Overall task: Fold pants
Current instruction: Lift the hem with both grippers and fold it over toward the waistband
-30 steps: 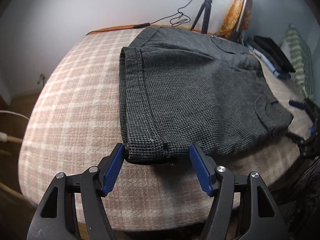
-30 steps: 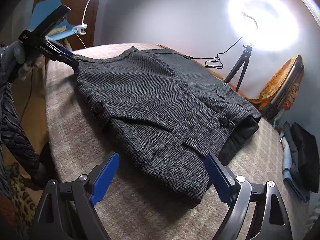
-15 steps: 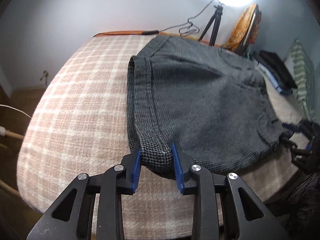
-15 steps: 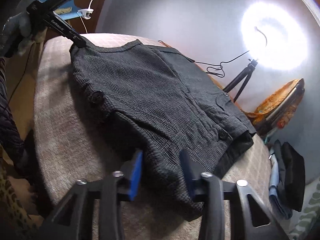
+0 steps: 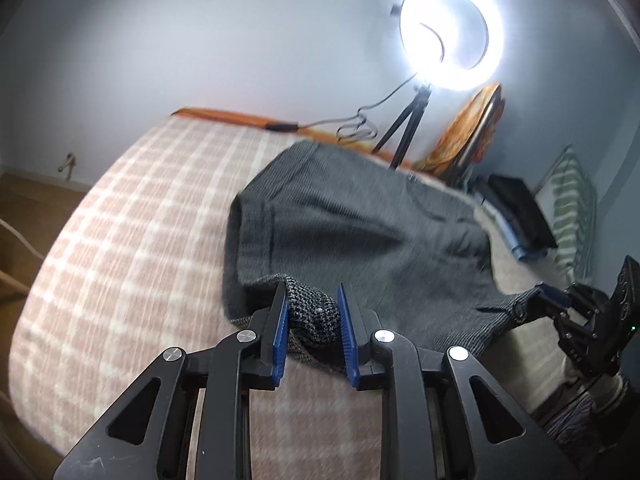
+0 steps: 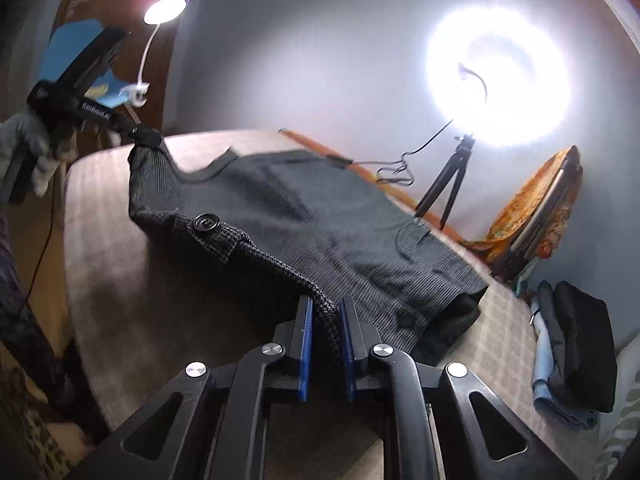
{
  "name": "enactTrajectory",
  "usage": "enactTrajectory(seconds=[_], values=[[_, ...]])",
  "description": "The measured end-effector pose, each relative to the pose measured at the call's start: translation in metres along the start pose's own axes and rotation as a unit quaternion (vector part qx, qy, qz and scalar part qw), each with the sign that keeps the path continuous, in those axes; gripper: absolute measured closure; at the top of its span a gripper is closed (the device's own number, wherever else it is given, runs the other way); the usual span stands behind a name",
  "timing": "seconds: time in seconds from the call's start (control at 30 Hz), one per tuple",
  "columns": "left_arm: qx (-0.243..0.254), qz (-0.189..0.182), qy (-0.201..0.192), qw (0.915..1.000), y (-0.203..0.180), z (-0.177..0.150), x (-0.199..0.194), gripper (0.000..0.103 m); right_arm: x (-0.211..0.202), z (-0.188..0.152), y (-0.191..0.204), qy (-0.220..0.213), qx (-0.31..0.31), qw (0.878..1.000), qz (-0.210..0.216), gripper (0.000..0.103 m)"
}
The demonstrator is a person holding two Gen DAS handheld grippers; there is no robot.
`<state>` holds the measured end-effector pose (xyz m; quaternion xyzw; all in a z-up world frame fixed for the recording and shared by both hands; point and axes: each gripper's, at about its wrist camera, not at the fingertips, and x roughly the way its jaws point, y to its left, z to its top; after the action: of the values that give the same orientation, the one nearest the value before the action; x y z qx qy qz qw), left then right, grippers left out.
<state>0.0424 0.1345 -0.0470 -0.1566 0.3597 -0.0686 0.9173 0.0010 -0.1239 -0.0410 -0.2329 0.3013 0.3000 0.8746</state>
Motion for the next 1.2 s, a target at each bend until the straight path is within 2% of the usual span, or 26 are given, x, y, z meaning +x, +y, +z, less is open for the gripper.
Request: enactTrajectory(seconds=[0.37, 0.6, 0.77, 0.9, 1.07, 1.13, 1.2], values=[[-0.006, -0.036, -0.038, 0.9986, -0.006, 0.068, 0.029, 0.084, 0.002, 0.04, -0.061, -0.028, 0.105, 0.994, 0.007, 0.094], [-0.006, -0.033, -0.047, 0.9983, -0.001, 0.112, 0.058, 0.085, 0.02, 0.073, -0.11, -0.035, 0.096, 0.995, -0.01, 0.095], [-0.009, -0.03, -0.036, 0.9989, 0.005, 0.146, 0.096, 0.085, 0.049, 0.089, -0.163, -0.036, 0.14, 0.99, 0.001, 0.095], [0.002, -0.014, -0.018, 0.9997, 0.005, 0.164, 0.142, 0.085, 0.099, 0.086, -0.2, -0.003, 0.183, 0.983, 0.017, 0.095], [-0.008, -0.001, 0.029, 0.9995, 0.013, 0.168, 0.202, 0.084, 0.168, 0.066, -0.232, 0.061, 0.238, 0.969, 0.038, 0.095], [-0.024, -0.004, 0.042, 0.9988, 0.02, 0.169, 0.215, 0.077, 0.189, 0.056, -0.24, 0.081, 0.254, 0.963, 0.052, 0.095], [-0.047, -0.021, 0.037, 0.998, 0.026, 0.17, 0.215, 0.072, 0.205, 0.048, -0.244, 0.098, 0.264, 0.957, 0.069, 0.095]])
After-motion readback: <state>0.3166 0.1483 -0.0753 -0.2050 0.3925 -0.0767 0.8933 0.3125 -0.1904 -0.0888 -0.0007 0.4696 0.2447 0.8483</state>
